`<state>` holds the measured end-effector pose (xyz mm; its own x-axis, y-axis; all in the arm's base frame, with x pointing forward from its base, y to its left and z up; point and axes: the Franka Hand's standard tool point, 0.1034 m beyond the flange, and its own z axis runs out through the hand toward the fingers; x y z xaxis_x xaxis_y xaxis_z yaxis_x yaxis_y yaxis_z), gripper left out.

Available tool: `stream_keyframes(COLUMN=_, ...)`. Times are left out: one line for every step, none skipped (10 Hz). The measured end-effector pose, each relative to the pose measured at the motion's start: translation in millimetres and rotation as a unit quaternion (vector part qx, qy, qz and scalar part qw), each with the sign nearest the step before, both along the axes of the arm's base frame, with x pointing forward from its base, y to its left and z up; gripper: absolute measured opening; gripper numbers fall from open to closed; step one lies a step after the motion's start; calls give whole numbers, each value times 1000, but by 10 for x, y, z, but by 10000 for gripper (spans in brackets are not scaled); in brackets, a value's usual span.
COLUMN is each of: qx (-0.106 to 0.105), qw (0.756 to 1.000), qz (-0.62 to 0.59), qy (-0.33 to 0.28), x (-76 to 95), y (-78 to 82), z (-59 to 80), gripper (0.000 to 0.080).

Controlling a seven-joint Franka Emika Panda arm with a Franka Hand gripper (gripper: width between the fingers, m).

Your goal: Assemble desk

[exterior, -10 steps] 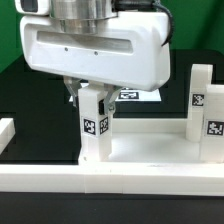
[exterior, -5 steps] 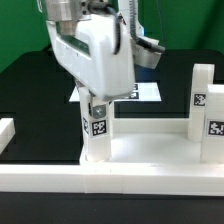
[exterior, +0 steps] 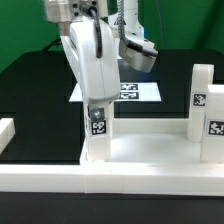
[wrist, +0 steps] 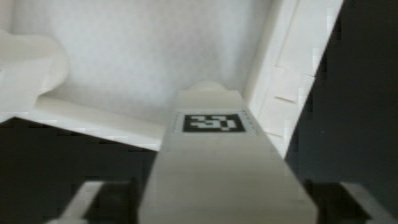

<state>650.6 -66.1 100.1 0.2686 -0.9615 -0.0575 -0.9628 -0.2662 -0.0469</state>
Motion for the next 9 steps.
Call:
stream_keyframes(qx=-5, qw=999, qz=50, qy=-2, x=-2, y=6, z=0, gripper=615)
stream_keyframes(qx=-10, qw=996, qz=93, qy=-3, x=-2, y=26, z=0, gripper=615)
stream_keyframes(qx=-10, qw=993, qz=119, qy=-5, x=2, y=40, z=0, gripper=643)
stream_keyframes(qx=-12, qw=984, qz=177, qy=-9, x=3, y=48, z=2, gripper=643)
stream_keyframes(qx=-13, qw=975, qz=220, qy=-11, x=5, y=54, z=4, gripper=649)
stream_keyframes(qx=-17, qw=965, qz=261, qy=-12, x=3, y=49, z=4, gripper=649)
stream_keyframes(qx=-21, qw=949, qz=315, qy=-15, x=7, y=44, z=6, gripper=649)
stream_keyframes(qx=-25, qw=934, qz=355, qy=-21, x=23, y=37, z=12, gripper=649)
stream_keyframes(qx=-31, qw=910, qz=412, qy=-22, x=29, y=28, z=15, gripper=649)
